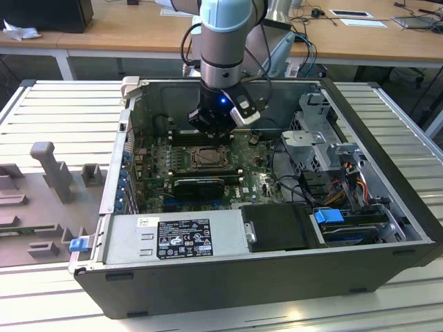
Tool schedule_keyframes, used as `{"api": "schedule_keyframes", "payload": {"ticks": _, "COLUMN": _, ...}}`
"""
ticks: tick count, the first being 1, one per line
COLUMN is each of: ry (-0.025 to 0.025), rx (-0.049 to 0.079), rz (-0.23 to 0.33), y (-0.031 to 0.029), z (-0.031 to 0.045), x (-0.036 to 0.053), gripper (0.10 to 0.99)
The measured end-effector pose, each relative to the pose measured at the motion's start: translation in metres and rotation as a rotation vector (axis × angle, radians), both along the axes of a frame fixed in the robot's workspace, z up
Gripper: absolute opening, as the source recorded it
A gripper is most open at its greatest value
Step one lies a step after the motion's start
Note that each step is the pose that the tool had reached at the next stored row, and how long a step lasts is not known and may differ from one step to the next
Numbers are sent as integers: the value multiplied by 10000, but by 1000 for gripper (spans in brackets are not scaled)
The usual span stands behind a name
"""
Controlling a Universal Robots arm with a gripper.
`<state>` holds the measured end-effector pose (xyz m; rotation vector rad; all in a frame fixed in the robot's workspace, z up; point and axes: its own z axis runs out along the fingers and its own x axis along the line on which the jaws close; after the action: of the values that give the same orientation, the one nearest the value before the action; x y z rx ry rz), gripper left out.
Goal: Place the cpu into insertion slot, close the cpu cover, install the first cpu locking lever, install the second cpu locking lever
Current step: 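Install the first cpu locking lever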
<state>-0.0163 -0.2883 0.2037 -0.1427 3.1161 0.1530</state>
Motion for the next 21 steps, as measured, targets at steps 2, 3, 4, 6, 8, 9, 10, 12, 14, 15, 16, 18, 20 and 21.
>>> {"api": "schedule_keyframes", "payload": {"ticks": 2, "ry": -1, "rx": -15, "rz": 0, "y": -1, "z": -7, "x": 0, "gripper": 106}}
{"api": "schedule_keyframes", "payload": {"ticks": 3, "ry": -7, "rx": -6, "rz": 0, "y": 1, "z": -14, "x": 1, "gripper": 106}}
{"api": "schedule_keyframes", "payload": {"ticks": 4, "ry": -4, "rx": -15, "rz": -1, "y": -1, "z": -17, "x": 0, "gripper": 106}}
{"api": "schedule_keyframes", "payload": {"ticks": 6, "ry": -1, "rx": -15, "rz": -1, "y": -7, "z": -27, "x": 0, "gripper": 106}}
{"api": "schedule_keyframes", "payload": {"ticks": 8, "ry": -5, "rx": -7, "rz": 0, "y": -6, "z": -8, "x": 1, "gripper": 106}}
{"api": "schedule_keyframes", "payload": {"ticks": 9, "ry": -4, "rx": -8, "rz": -1, "y": -6, "z": 22, "x": 1, "gripper": 106}}
{"api": "schedule_keyframes", "payload": {"ticks": 10, "ry": -3, "rx": -9, "rz": -1, "y": -6, "z": 63, "x": 0, "gripper": 106}}
{"api": "schedule_keyframes", "payload": {"ticks": 12, "ry": -2, "rx": -12, "rz": 0, "y": -6, "z": 155, "x": 0, "gripper": 106}}
{"api": "schedule_keyframes", "payload": {"ticks": 14, "ry": -3, "rx": -14, "rz": 1, "y": -9, "z": 189, "x": 1, "gripper": 106}}
{"api": "schedule_keyframes", "payload": {"ticks": 15, "ry": -2, "rx": -15, "rz": 1, "y": -16, "z": 189, "x": 1, "gripper": 106}}
{"api": "schedule_keyframes", "payload": {"ticks": 16, "ry": -2, "rx": -16, "rz": 0, "y": -26, "z": 190, "x": 1, "gripper": 106}}
{"api": "schedule_keyframes", "payload": {"ticks": 18, "ry": -1, "rx": -17, "rz": 0, "y": -47, "z": 190, "x": 0, "gripper": 106}}
{"api": "schedule_keyframes", "payload": {"ticks": 20, "ry": -2, "rx": -16, "rz": -1, "y": -58, "z": 190, "x": 1, "gripper": 106}}
{"api": "schedule_keyframes", "payload": {"ticks": 21, "ry": -3, "rx": -15, "rz": -1, "y": -64, "z": 189, "x": 0, "gripper": 106}}
